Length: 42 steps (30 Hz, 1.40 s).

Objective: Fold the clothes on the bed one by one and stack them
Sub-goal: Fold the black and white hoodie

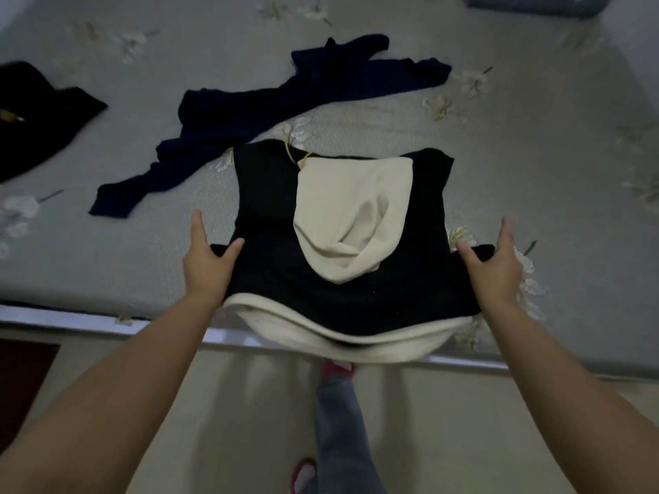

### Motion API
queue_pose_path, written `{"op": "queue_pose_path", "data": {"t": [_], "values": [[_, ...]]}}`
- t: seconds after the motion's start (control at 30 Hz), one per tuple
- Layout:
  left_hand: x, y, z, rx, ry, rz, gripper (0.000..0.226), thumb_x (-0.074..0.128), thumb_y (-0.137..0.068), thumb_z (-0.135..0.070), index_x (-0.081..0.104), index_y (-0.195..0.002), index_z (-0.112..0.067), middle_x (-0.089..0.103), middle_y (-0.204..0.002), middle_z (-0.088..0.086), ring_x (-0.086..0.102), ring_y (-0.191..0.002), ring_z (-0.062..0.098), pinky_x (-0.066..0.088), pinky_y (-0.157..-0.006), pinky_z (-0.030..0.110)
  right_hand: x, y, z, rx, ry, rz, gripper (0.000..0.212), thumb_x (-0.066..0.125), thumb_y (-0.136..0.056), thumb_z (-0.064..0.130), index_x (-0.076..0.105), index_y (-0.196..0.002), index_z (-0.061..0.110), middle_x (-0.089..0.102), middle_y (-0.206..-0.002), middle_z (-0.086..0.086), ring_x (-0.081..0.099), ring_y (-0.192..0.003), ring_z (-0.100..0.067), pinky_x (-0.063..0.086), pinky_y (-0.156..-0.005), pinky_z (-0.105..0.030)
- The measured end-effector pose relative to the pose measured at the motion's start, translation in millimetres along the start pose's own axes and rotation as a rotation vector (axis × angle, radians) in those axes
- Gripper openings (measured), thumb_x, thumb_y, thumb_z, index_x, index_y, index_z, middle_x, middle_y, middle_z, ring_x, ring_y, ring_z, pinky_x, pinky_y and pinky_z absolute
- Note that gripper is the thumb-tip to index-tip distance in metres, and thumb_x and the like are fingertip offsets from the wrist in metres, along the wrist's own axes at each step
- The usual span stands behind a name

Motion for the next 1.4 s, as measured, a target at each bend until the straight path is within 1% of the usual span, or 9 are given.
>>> {"op": "queue_pose_path", "data": {"t": [0.1,0.33,0.43,0.5,0.67,0.8,1.03,1.23,1.4], "values": [[16.2,-46.4,-18.0,-0.033,0.11,-0.119,0.072,0.055,-0.091,-0.021,0.009,-0.147,-0.013,0.019,-0.152,0.008,0.023,-0.137,0.021,0.016,-0.105,0.018,14.3,-53.7,11.4,0.038,-0.072,-0.098,0.068,0.053,-0.092,0.025,0.015,-0.146,0.011,0.024,-0.151,-0.009,0.026,-0.137,-0.023,0.019,-0.106,-0.022],[69.8,-167.1,-29.4,-0.422,0.435,-0.299,0.062,0.043,-0.097,-0.025,0.006,-0.147,-0.016,0.028,-0.148,0.012,0.036,-0.132,0.027,0.031,-0.109,0.039,70.0,-189.3,8.3,0.441,-0.538,-0.129,0.06,0.034,-0.099,0.025,0.0,-0.147,0.019,0.024,-0.15,-0.009,0.033,-0.133,-0.024,0.029,-0.11,-0.035],[96.5,-189.6,-24.3,-0.29,0.23,-0.145,0.059,0.028,-0.1,-0.031,-0.006,-0.147,-0.021,0.015,-0.153,0.009,0.023,-0.138,0.024,0.021,-0.111,0.031,97.2,-207.8,5.0,0.349,-0.333,0.046,0.058,0.028,-0.1,0.027,-0.005,-0.147,0.021,0.014,-0.153,-0.008,0.023,-0.138,-0.025,0.021,-0.111,-0.036],[109.4,-193.5,-13.2,-0.241,0.136,-0.008,0.067,0.039,-0.098,-0.026,-0.008,-0.146,-0.021,0.013,-0.154,0.009,0.021,-0.139,0.026,0.021,-0.112,0.034,110.9,-206.1,-0.4,0.246,-0.093,0.122,0.064,0.04,-0.097,0.027,0.003,-0.147,0.013,0.02,-0.152,-0.011,0.024,-0.138,-0.027,0.02,-0.11,-0.034],[104.2,-192.7,8.0,-0.168,-0.464,0.025,0.082,0.055,-0.088,-0.037,0.002,-0.147,-0.018,0.024,-0.147,0.019,0.028,-0.132,0.037,0.027,-0.106,0.052,128.3,-204.9,-13.1,0.154,0.242,0.188,0.074,0.053,-0.091,0.031,0.008,-0.147,0.011,0.049,-0.131,-0.021,0.05,-0.115,-0.037,0.042,-0.091,-0.042],[97.7,-187.7,-2.9,-0.199,-0.351,-0.067,0.069,0.049,-0.093,-0.018,0.007,-0.147,-0.017,0.043,-0.134,0.026,0.044,-0.119,0.041,0.034,-0.099,0.047,117.0,-204.3,0.3,-0.037,0.275,0.103,0.054,0.048,-0.094,0.018,0.026,-0.144,0.014,0.061,-0.114,-0.022,0.059,-0.096,-0.037,0.038,-0.072,-0.029],[95.3,-211.4,-39.9,0.06,-0.196,-0.222,0.057,0.04,-0.096,-0.009,0.013,-0.146,-0.013,0.03,-0.147,0.013,0.031,-0.133,0.027,0.019,-0.109,0.028,91.7,-208.2,9.5,-0.1,0.226,-0.144,0.045,0.045,-0.095,0.014,0.035,-0.139,0.007,0.053,-0.125,-0.024,0.052,-0.111,-0.036,0.038,-0.092,-0.037],[110.9,-221.9,5.4,-0.319,-0.431,0.022,0.07,0.042,-0.095,-0.029,-0.005,-0.147,-0.021,0.044,-0.127,0.034,0.044,-0.115,0.046,0.032,-0.099,0.049,126.3,-220.8,-39.9,0.247,0.608,0.246,0.06,0.036,-0.095,0.041,0.015,-0.147,0.02,0.042,-0.129,-0.028,0.041,-0.117,-0.042,0.036,-0.099,-0.048],[106.9,-216.2,12.6,-0.3,-0.218,0.329,0.076,0.045,-0.093,-0.034,-0.011,-0.144,-0.033,0.023,-0.15,0.014,0.033,-0.132,0.035,0.024,-0.108,0.038,130.9,-225.7,-33.3,0.256,0.405,0.44,0.08,0.053,-0.083,0.053,0.005,-0.145,0.037,0.024,-0.146,-0.019,0.032,-0.13,-0.038,0.03,-0.108,-0.045]]}}
Point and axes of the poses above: each hand's wrist, its own y-axis away from the middle knuckle, its own x-axis out of the palm, z = x × y, the point moved 3 cm from there along -y, towards the middle knuckle
